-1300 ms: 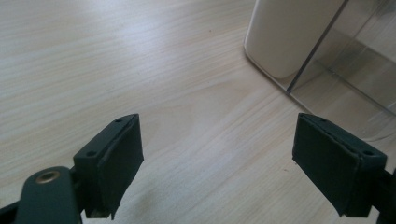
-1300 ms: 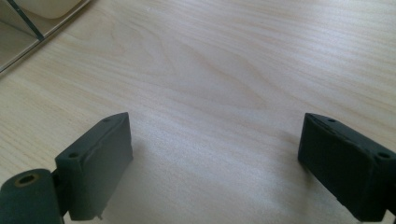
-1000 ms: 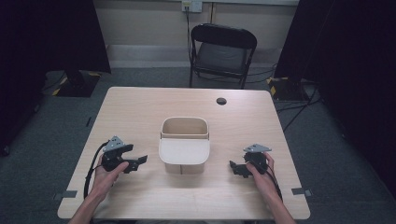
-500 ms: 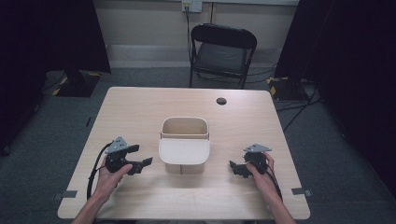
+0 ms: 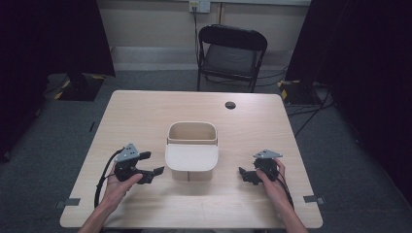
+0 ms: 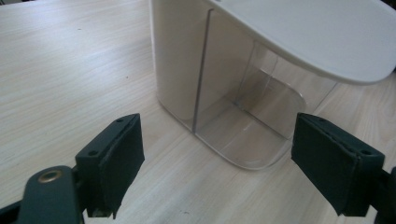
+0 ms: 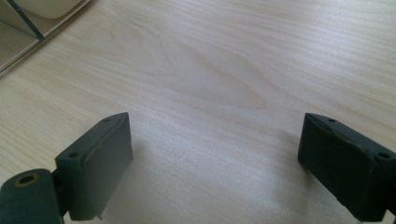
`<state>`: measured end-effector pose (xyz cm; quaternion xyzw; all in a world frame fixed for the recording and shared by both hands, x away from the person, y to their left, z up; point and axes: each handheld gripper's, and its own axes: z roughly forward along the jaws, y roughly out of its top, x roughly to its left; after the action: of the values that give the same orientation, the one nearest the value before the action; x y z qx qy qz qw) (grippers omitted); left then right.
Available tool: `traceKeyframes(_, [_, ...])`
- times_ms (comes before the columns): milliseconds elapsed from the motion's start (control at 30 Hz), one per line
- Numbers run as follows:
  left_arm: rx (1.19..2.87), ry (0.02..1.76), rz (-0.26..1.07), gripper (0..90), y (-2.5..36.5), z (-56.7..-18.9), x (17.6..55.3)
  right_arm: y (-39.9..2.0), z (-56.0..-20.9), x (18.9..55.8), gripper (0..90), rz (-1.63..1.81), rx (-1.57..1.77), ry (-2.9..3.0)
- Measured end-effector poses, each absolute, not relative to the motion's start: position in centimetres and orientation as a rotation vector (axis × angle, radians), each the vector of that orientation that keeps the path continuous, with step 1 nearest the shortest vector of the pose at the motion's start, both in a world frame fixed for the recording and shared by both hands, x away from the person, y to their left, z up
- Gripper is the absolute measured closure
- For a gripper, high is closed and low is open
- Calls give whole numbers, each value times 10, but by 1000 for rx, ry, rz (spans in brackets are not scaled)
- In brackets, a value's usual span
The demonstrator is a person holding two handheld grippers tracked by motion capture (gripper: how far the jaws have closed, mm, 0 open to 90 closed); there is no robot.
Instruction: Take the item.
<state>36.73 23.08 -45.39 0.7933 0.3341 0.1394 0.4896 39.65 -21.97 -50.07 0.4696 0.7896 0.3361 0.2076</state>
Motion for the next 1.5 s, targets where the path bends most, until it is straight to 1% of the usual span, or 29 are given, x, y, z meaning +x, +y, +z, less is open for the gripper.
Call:
traceKeyframes(367, [1929, 759, 316, 169, 219, -451, 364, -220, -501, 397, 94, 935, 1308, 2198])
traceKeyframes(733, [1940, 758, 316, 169, 213, -451, 364, -220, -501, 396, 94, 935, 1309, 2197])
traceKeyframes(967, [1923, 756, 320, 187, 208, -446, 365, -219, -501, 396, 94, 935, 1309, 2197])
traceKeyframes(1167, [1933, 753, 306, 169, 205, -447, 366, -219, -501, 396, 93, 935, 1309, 2197])
traceKeyframes(1500, [1916, 755, 295, 173, 206, -444, 365, -219, -501, 396, 94, 935, 1310, 2197])
